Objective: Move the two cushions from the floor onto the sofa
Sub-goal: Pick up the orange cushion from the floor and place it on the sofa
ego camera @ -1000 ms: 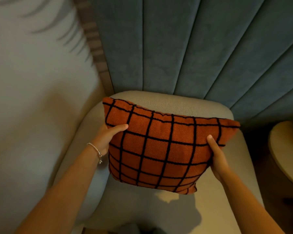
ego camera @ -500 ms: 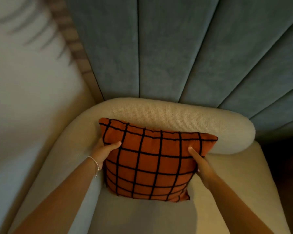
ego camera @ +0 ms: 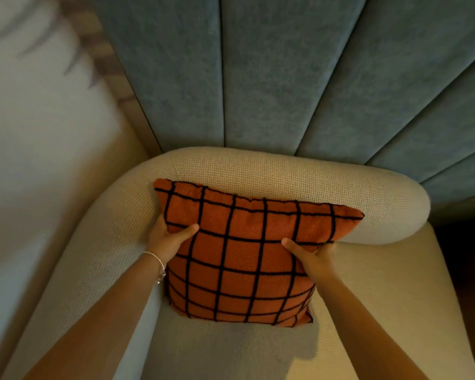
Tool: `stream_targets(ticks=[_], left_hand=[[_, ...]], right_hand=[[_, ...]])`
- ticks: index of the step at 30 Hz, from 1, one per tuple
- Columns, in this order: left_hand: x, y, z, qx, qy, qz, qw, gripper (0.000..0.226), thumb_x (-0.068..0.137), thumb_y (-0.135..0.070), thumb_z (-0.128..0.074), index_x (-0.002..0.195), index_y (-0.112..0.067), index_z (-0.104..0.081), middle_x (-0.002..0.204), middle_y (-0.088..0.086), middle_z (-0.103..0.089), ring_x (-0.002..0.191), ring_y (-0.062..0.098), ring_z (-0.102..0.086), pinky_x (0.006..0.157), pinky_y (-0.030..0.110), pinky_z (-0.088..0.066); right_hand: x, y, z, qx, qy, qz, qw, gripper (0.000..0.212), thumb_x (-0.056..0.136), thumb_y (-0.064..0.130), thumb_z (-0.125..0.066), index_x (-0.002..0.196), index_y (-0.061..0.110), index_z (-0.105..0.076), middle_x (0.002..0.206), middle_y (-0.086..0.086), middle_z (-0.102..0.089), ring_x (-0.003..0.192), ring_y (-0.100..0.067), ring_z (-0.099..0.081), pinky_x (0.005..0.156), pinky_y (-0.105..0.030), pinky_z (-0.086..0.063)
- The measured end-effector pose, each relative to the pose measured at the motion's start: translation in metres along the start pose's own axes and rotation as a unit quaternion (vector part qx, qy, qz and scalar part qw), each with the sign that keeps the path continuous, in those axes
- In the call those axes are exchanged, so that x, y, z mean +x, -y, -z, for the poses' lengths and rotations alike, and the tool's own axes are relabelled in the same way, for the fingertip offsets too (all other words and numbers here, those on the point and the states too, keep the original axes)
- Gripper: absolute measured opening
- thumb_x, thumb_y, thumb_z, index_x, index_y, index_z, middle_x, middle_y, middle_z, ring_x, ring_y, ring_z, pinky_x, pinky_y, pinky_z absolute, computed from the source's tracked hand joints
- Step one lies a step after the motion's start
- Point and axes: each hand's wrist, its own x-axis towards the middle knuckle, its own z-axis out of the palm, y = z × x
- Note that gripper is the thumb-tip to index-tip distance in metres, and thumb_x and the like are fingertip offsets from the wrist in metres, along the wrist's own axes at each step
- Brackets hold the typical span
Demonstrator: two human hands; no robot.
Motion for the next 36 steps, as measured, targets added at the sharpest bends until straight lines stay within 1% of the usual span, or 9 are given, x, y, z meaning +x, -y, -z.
stream_targets(ticks=[4, 7, 11, 15, 17, 20, 23, 28, 36], left_hand=[[0.0, 0.002, -0.003, 0.032, -0.009, -0.011, 0.999, 0.051, 0.07, -0.02, -0.079, 0.111, -0.036, -0.054, 0.097, -0.024, -0.059, 0.086, -0.014, -0.053, 0.066, 0.006, -0.039], [0.0, -0.005, -0.004, 0.05, -0.034, 0.011, 0.998, 0.064, 0.063, -0.019, -0.083, 0.117, -0.027, -0.051, 0.097, -0.017, -0.058, 0.086, -0.002, -0.055, 0.067, 0.012, -0.04], [-0.01, -0.029, -0.003, 0.108, -0.105, 0.027, 0.988, 0.094, 0.053, -0.014, -0.088, 0.133, -0.01, -0.038, 0.129, 0.012, -0.053, 0.119, 0.03, -0.051, 0.097, 0.047, -0.045], [-0.035, -0.05, 0.015, 0.238, -0.16, -0.031, 0.958, 0.095, 0.069, -0.021, -0.079, 0.145, -0.002, -0.025, 0.151, 0.02, -0.03, 0.14, 0.035, -0.024, 0.113, 0.046, -0.021], [-0.057, -0.069, 0.026, 0.18, -0.178, -0.057, 0.966, 0.052, 0.079, -0.02, -0.07, 0.125, -0.004, -0.052, 0.137, 0.018, -0.049, 0.13, 0.035, -0.042, 0.107, 0.044, -0.031], [-0.102, -0.102, 0.034, 0.022, -0.124, -0.048, 0.991, 0.004, 0.086, -0.017, -0.061, 0.086, -0.018, -0.065, 0.078, 0.0, -0.07, 0.08, 0.017, -0.065, 0.077, 0.033, -0.047], [-0.152, -0.121, 0.038, -0.058, -0.078, -0.009, 0.995, 0.016, 0.086, -0.011, -0.058, 0.075, -0.018, -0.066, 0.044, -0.008, -0.057, 0.052, 0.007, -0.057, 0.064, 0.026, -0.045], [-0.227, -0.131, 0.048, -0.323, 0.068, 0.099, 0.939, 0.015, 0.09, -0.01, -0.052, 0.084, -0.01, -0.065, 0.04, -0.008, -0.039, 0.04, 0.006, -0.046, 0.075, 0.034, -0.052], [-0.297, -0.121, 0.07, -0.295, 0.11, 0.099, 0.944, 0.014, 0.091, -0.011, -0.051, 0.095, -0.008, -0.064, 0.041, -0.008, -0.038, 0.041, 0.006, -0.045, 0.066, 0.03, -0.057]], right_hand=[[-0.005, 0.001, 0.002, -0.054, -0.006, -0.024, 0.998, 0.115, 0.037, 0.059, -0.081, 0.133, 0.019, -0.034, 0.131, -0.006, -0.051, 0.119, -0.026, -0.05, 0.099, -0.046, -0.043], [-0.005, 0.009, -0.001, -0.097, -0.016, -0.075, 0.992, 0.122, 0.042, 0.055, -0.085, 0.14, 0.013, -0.025, 0.14, -0.013, -0.043, 0.128, -0.033, -0.043, 0.104, -0.05, -0.039], [-0.015, 0.028, 0.015, -0.127, 0.041, -0.076, 0.988, 0.097, 0.06, 0.035, -0.085, 0.138, 0.009, -0.034, 0.138, -0.015, -0.048, 0.126, -0.034, -0.046, 0.103, -0.046, -0.04], [-0.051, 0.051, 0.06, -0.131, 0.071, -0.073, 0.986, 0.067, 0.08, 0.029, -0.069, 0.135, 0.007, -0.039, 0.137, -0.013, -0.047, 0.124, -0.03, -0.046, 0.094, -0.039, -0.041], [-0.075, 0.064, 0.081, -0.072, 0.056, -0.076, 0.993, 0.047, 0.086, 0.024, -0.063, 0.128, 0.01, -0.046, 0.128, -0.01, -0.054, 0.116, -0.027, -0.052, 0.088, -0.037, -0.041], [-0.119, 0.081, 0.104, 0.011, 0.066, -0.064, 0.996, 0.015, 0.09, 0.012, -0.055, 0.104, 0.01, -0.06, 0.1, -0.006, -0.068, 0.097, -0.023, -0.062, 0.081, -0.036, -0.046], [-0.162, 0.088, 0.119, 0.052, 0.066, -0.057, 0.995, 0.012, 0.092, 0.01, -0.052, 0.094, 0.001, -0.06, 0.078, -0.004, -0.068, 0.074, -0.018, -0.062, 0.073, -0.032, -0.049], [-0.207, 0.097, 0.139, 0.218, 0.088, -0.131, 0.963, 0.016, 0.093, 0.011, -0.047, 0.083, 0.013, -0.059, 0.051, 0.006, -0.057, 0.046, -0.005, -0.055, 0.048, -0.018, -0.047], [-0.269, 0.096, 0.149, 0.246, 0.118, -0.108, 0.956, 0.018, 0.094, 0.007, -0.042, 0.088, 0.012, -0.059, 0.049, 0.007, -0.051, 0.044, -0.004, -0.049, 0.038, -0.014, -0.037]])
